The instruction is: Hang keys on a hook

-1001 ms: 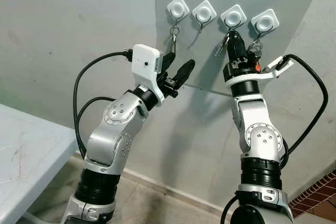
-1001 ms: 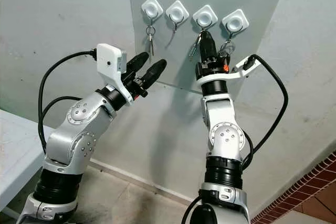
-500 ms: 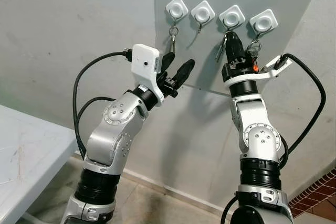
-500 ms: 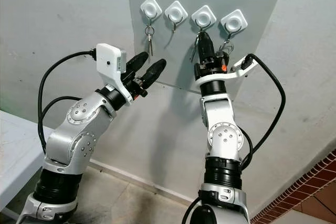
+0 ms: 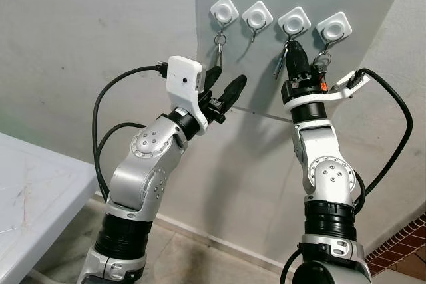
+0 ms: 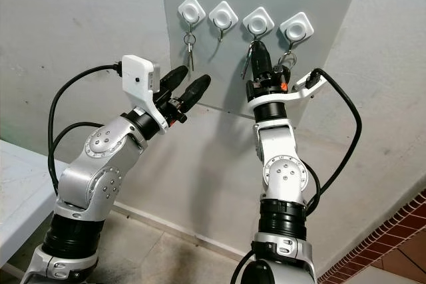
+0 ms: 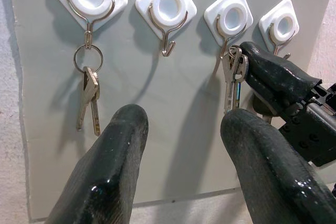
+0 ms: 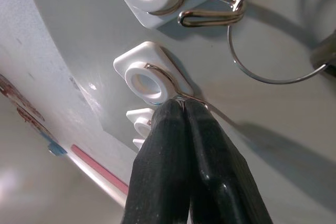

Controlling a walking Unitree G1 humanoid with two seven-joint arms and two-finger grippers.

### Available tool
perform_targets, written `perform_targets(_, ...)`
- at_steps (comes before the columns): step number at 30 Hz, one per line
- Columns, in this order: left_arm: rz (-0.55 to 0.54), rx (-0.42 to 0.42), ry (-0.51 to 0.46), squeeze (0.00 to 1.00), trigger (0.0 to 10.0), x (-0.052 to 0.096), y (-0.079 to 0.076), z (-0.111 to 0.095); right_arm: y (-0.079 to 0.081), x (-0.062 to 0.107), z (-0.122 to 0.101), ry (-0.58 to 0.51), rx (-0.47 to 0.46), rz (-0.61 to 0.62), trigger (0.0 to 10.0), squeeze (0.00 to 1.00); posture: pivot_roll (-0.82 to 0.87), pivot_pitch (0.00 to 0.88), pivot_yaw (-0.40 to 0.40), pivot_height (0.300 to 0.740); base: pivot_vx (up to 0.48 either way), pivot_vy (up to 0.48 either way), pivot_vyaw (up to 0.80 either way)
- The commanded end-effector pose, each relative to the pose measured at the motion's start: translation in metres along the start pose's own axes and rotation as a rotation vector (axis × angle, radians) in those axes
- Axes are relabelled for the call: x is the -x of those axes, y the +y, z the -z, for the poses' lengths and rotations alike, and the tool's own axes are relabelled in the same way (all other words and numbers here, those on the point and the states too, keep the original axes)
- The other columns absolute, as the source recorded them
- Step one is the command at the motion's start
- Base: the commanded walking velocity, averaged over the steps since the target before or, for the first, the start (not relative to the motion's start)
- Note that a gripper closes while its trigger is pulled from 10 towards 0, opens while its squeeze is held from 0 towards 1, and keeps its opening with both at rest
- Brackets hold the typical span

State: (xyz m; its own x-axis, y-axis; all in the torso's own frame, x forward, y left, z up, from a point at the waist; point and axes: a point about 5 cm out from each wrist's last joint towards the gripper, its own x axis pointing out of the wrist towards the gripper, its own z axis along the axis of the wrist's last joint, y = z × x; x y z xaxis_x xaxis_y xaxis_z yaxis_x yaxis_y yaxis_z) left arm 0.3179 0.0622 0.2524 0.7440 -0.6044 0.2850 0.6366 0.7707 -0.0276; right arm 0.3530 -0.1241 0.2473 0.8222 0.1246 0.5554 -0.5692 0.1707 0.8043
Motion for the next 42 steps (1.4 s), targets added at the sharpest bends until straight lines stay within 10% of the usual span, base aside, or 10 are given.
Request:
perform_targets(1,-0.001,-0.011,-0.022,0.0,10.0,0.0,0.0,-0.008,-0.019,0.012,0.01,0.005,-0.034,0.121,10.0,0.0,0.22,0.0,-0.001,0.736,0.0,0.0,0.0)
perform_targets(42,-0.008,-0.009,-0.033,0.0,10.0,-0.001,0.0,-0.008,0.013,0.02,0.011,0.051,-0.158,-0.195,10.0,0.0,0.22,0.0,-0.011,0.736,0.0,0.0,0.0)
